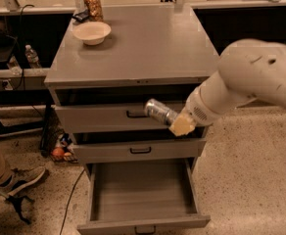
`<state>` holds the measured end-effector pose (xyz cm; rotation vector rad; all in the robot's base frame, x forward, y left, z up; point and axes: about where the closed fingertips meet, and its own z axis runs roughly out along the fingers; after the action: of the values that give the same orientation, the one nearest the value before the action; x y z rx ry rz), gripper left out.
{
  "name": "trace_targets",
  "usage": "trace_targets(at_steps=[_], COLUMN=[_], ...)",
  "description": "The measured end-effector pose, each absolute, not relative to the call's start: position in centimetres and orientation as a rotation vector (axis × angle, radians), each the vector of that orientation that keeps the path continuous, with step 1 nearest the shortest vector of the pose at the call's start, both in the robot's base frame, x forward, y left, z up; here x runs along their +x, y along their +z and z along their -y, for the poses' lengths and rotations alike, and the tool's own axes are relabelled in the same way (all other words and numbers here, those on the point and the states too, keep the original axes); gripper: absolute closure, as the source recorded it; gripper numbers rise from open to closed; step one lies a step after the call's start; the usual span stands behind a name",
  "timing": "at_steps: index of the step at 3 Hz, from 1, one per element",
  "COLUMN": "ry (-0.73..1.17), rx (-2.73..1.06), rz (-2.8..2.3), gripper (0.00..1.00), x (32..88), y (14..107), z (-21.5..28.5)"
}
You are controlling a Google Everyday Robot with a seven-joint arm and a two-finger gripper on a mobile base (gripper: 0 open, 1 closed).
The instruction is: Place redbull can into bottom drawer
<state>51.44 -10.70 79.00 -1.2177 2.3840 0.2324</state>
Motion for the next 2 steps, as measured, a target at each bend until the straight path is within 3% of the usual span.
trace_targets(at_steps=[1, 2], ry=[0.200, 0.200], rx=[-1.428, -1.427], rz=[-2.380, -2.381], gripper=[1.00, 1.00], x=[48.51, 48.50], y=[72.11, 72.08], z=[10.42, 10.43])
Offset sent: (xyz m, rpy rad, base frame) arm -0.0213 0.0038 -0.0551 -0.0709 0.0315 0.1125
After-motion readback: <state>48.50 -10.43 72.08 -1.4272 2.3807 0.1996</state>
